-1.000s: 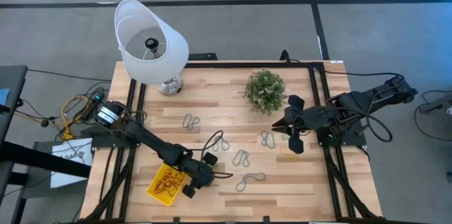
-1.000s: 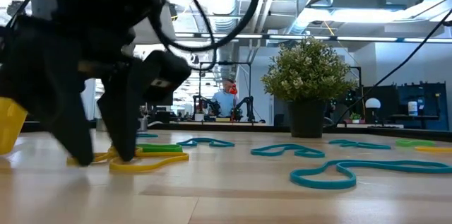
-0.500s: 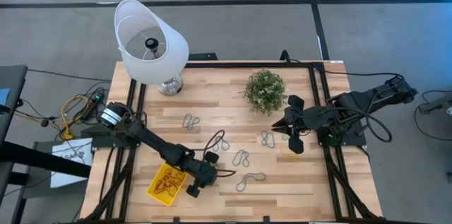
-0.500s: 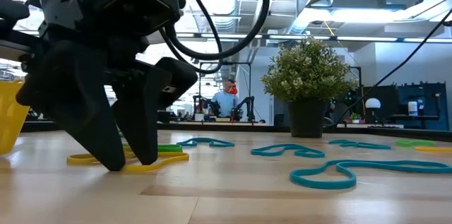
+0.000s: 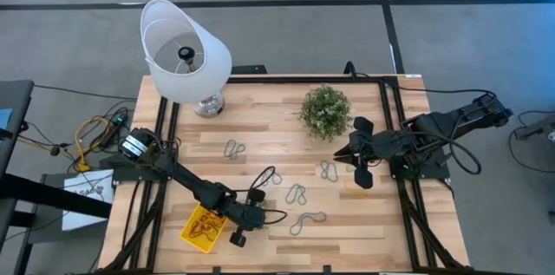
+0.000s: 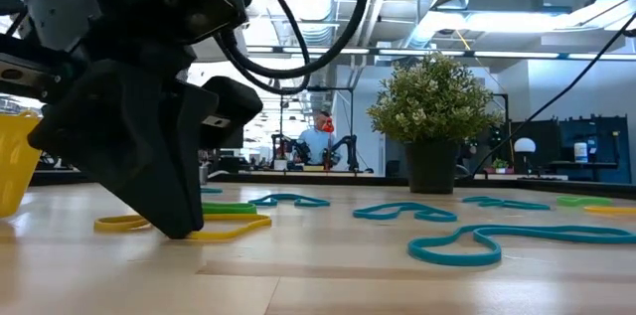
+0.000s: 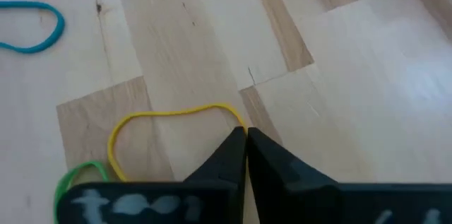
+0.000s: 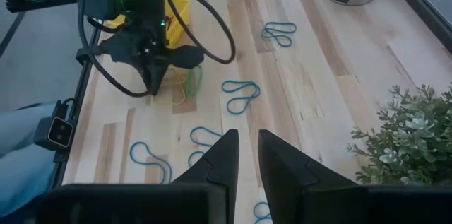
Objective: Pick and place items into bin
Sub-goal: Put the left yellow rubberband into the yellow bin
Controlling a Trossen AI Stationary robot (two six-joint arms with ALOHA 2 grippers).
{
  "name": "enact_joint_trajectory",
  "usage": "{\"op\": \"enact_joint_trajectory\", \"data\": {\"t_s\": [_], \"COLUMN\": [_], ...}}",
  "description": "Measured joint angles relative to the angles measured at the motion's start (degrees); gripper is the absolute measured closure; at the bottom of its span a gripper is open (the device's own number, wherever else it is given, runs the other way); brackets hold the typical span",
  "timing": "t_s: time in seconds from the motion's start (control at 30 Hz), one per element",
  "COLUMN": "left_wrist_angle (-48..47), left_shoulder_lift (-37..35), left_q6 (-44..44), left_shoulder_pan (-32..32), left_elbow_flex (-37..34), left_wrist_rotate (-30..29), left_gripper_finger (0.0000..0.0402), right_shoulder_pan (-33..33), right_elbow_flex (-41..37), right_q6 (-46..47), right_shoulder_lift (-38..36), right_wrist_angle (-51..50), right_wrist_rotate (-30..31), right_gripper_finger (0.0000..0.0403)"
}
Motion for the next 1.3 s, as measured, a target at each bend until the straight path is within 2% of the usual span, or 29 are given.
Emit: {"op": "enact_joint_trajectory", "data": {"t_s": [0.13, 0.3, 0.43, 0.53, 0.63, 0.73, 0.83, 1.1, 1.23, 1.3], "left_wrist_angle": [-13.58, -32.89, -37.04, -42.95, -47.03, -51.52, -54.67, -54.69, -55.12, -54.85], "left_shoulder_lift": [-5.44, -16.0, -25.13, -29.76, -32.26, -32.65, -31.11, -25.78, -23.86, -23.01], "left_q6": [1.21, -1.08, -4.34, -10.86, -18.49, -27.38, -32.72, -41.21, -42.47, -42.28], "left_shoulder_pan": [-0.4, -2.12, -6.28, -10.23, -14.56, -17.98, -19.75, -19.52, -17.72, -16.85], "left_elbow_flex": [2.79, 8.79, 13.16, 15.41, 16.43, 16.42, 14.84, 9.25, 8.6, 8.59], "left_wrist_rotate": [-0.25, -5.72, -9.27, -12.99, -14.22, -15.31, -17.4, -13.53, -12.27, -11.25], "left_gripper_finger": [0.0401, 0.0401, 0.0401, 0.0401, 0.0401, 0.0401, 0.0401, 0.0401, 0.0399, 0.0394], "right_shoulder_pan": [0.0, 0.0, 0.0, 0.0, 0.0, 0.0, 0.0, 0.0, 0.0, -0.02], "right_elbow_flex": [0.0, 0.0, 0.0, 0.0, 0.0, 0.0, 0.0, 0.02, 0.02, 0.02], "right_q6": [0.0, -0.61, -1.58, -1.97, -1.97, -1.97, -1.97, 2.64, 2.97, 2.87], "right_shoulder_lift": [0.0, 0.0, 0.0, -0.01, 0.0, 0.0, 0.04, 3.02, 5.43, 6.73], "right_wrist_angle": [0.0, -0.04, -0.02, -0.01, 0.0, 0.0, 0.01, -0.15, -0.27, -0.83], "right_wrist_rotate": [0.0, 0.0, 0.0, 0.01, 0.02, 0.02, 0.48, 0.43, 0.08, -2.38], "right_gripper_finger": [0.0354, 0.0354, 0.0354, 0.0354, 0.0354, 0.0354, 0.0354, 0.0354, 0.0354, 0.0354]}}
